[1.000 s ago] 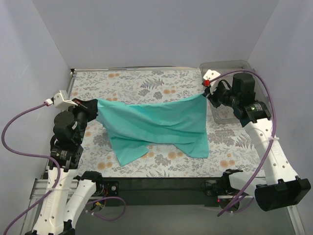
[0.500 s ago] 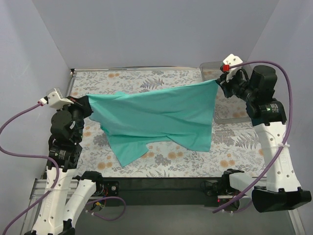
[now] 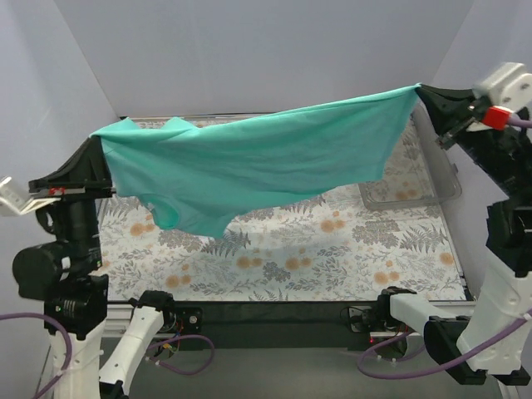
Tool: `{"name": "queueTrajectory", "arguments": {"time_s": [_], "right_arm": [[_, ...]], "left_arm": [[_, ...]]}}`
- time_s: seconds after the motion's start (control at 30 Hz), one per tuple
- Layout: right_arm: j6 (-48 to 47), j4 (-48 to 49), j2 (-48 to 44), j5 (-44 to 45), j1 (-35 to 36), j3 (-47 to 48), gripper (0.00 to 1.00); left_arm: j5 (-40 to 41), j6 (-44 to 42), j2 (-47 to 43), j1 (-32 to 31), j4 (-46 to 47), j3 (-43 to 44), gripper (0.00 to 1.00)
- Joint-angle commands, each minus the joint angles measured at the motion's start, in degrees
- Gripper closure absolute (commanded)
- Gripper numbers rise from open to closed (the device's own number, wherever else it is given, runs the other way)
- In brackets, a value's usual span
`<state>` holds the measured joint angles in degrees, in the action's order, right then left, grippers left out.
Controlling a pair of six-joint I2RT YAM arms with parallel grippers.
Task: Fold and stack the t-shirts
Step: Flatten the tshirt out
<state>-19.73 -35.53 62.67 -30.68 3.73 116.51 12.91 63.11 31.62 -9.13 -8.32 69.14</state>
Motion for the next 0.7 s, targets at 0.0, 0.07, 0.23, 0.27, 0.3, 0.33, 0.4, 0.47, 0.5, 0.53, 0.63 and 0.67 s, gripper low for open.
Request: {"name": "queueTrajectory", "arguments": {"time_s": [0.0,0.07,0.23,0.27,0.3,0.33,0.4,0.47,0.5,0.53,0.63,0.67], "right_arm": [[5.4,0.0,1.0,-7.0,-5.7,8.6,0.99],[7.2,0.3,1.5,-8.9,-8.4,10.8,0.99],[9.2,1.3,1.4,-10.8,-10.1,10.8,0.99],[9.3,1.4,1.7,-11.1,-10.1,9.5,0.99],[9.5,2.7,1.7,-12.1,-10.1,7.6,0.99],[10.2,3.9,1.7,-12.8,-10.1,5.4,0.99],[11.5,8.5,1.7,-15.9,-10.1,-3.4,0.99],[13.0,11.9,2.0,-18.4,-10.1,-12.9,0.99],[13.8,15.5,2.2,-20.6,-10.0,-16.0,0.99],[14.6,17.2,2.6,-21.5,-9.6,-19.5,0.99],[11.8,23.2,4.1,-19.9,-4.9,-32.5,0.99],[10.9,25.2,4.6,-19.2,-3.8,-35.7,0.99]], "left_arm": [[-2.0,0.6,-0.8,0.2,5.5,6.5,1.0],[-2.1,0.4,-0.5,0.2,6.2,8.6,1.0],[0.1,-0.1,0.4,0.2,6.4,10.3,1.0],[0.9,-0.1,0.9,0.2,6.4,8.4,1.0],[1.8,-0.2,1.3,0.2,6.3,7.2,1.0],[2.6,-0.1,1.8,0.2,6.3,5.9,1.0],[3.0,-0.3,3.9,0.2,6.0,1.1,1.0],[3.2,-0.3,5.7,0.2,6.6,-3.1,1.0],[3.3,-0.2,7.1,0.2,7.2,-7.9,1.0],[3.4,-0.2,8.0,0.2,9.9,-10.5,1.0],[4.8,0.4,11.6,0.2,15.4,-20.8,1.0],[5.2,0.4,12.8,0.2,17.0,-23.4,1.0]]}}
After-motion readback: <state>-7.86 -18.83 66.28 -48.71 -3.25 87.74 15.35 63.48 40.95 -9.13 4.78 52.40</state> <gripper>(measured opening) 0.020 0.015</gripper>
